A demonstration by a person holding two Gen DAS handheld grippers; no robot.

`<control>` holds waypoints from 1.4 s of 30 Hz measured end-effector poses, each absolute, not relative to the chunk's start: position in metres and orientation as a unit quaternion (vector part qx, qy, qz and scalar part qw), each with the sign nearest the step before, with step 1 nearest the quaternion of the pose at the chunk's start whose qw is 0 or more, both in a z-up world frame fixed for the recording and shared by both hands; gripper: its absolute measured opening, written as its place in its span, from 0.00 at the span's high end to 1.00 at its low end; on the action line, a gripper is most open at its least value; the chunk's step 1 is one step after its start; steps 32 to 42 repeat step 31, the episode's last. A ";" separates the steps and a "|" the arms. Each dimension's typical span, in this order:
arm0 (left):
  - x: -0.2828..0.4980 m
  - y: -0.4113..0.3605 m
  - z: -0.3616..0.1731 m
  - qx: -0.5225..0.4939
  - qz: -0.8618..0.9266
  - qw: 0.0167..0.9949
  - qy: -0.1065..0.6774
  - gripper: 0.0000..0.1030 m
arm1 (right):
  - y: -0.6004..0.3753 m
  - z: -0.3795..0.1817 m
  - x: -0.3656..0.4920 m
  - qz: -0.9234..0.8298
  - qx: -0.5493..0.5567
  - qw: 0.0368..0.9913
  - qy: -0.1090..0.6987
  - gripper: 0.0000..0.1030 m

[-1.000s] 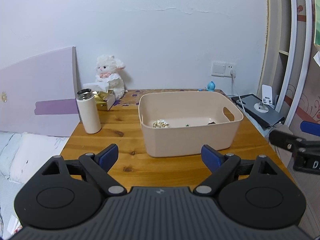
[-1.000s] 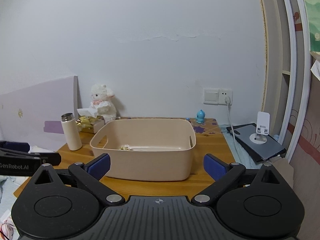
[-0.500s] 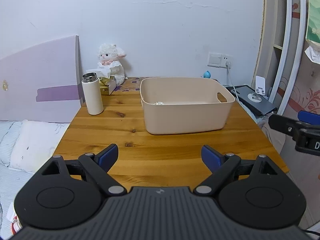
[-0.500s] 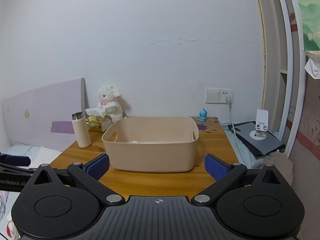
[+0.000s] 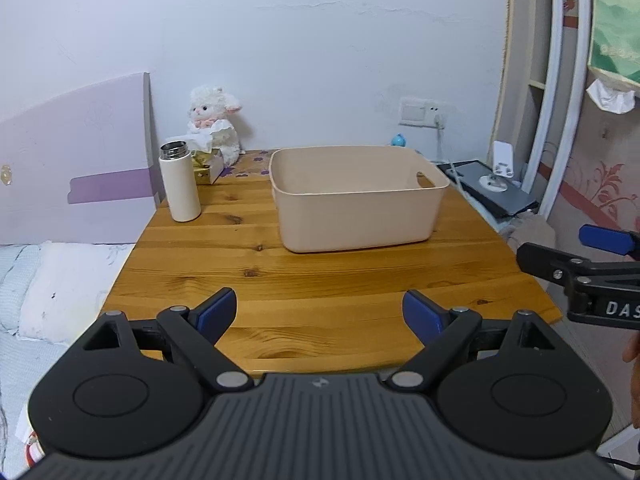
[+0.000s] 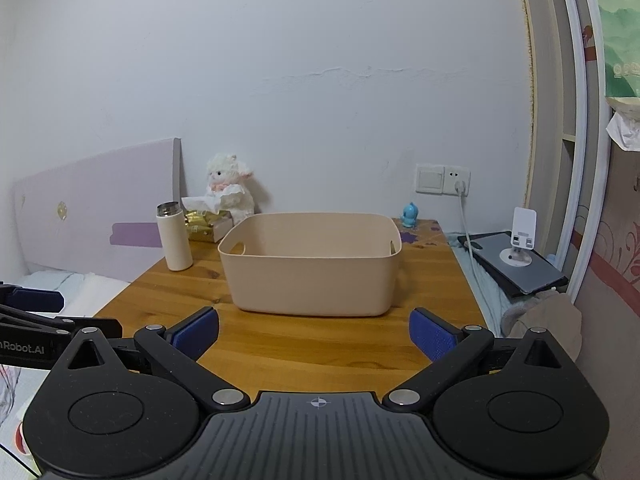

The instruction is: Organize objects

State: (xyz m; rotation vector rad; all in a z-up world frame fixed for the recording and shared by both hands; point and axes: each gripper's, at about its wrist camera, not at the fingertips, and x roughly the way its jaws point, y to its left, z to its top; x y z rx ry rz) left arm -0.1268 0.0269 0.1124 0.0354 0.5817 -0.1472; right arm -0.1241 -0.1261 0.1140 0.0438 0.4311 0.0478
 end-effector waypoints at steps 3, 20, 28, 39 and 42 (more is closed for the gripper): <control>-0.133 0.024 0.111 0.023 -0.081 0.954 0.287 0.12 | -0.128 0.111 -0.130 0.020 0.021 0.976 0.214 0.00; -0.138 0.018 0.108 0.033 -0.079 0.951 0.296 0.11 | -0.141 0.103 -0.136 0.012 0.028 0.973 0.230 0.00; -0.132 0.020 0.106 0.031 -0.078 0.950 0.301 0.08 | -0.143 0.098 -0.132 0.008 0.026 0.971 0.238 0.00; -0.128 0.022 0.103 0.027 -0.078 0.949 0.304 0.08 | -0.142 0.097 -0.129 0.008 0.026 0.970 0.241 0.00; -0.128 0.022 0.103 0.027 -0.078 0.949 0.304 0.08 | -0.142 0.097 -0.129 0.008 0.026 0.970 0.241 0.00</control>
